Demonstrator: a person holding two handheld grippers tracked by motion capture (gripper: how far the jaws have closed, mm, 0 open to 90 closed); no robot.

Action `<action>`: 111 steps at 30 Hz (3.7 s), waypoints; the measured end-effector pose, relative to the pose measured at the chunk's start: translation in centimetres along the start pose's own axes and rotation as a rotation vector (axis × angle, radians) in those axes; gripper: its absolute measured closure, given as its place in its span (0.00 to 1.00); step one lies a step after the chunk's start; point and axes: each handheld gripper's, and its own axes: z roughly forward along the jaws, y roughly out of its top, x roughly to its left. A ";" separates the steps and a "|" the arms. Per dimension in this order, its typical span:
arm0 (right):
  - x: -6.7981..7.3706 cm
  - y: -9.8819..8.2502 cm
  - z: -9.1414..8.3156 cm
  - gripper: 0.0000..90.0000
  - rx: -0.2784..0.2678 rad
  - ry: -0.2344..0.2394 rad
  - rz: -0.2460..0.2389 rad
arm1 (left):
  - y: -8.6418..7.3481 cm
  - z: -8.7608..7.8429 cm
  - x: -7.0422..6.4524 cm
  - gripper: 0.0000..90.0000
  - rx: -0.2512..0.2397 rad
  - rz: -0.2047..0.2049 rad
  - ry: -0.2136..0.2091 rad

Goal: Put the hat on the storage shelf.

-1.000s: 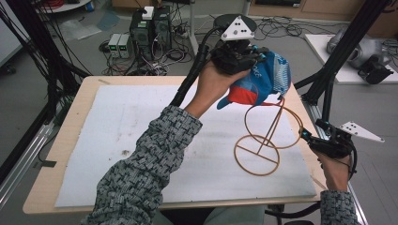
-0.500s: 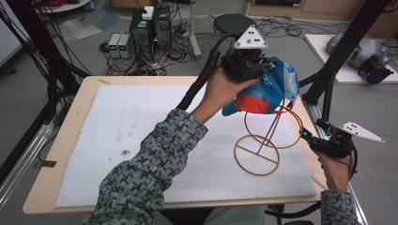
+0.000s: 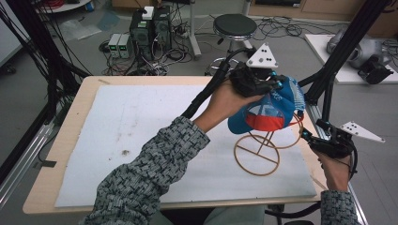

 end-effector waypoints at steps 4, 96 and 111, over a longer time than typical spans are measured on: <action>0.0 -0.1 0.1 0.13 0.003 0.002 0.003 | -0.1 0.3 -0.8 0.98 0.012 0.023 -0.028; -0.5 -0.1 -0.2 0.13 0.001 -0.009 0.008 | -1.5 3.3 -6.7 0.97 0.142 0.225 -0.170; -0.4 -0.1 -0.2 0.13 -0.001 -0.007 0.008 | -2.4 3.5 -6.0 0.90 0.149 0.212 -0.176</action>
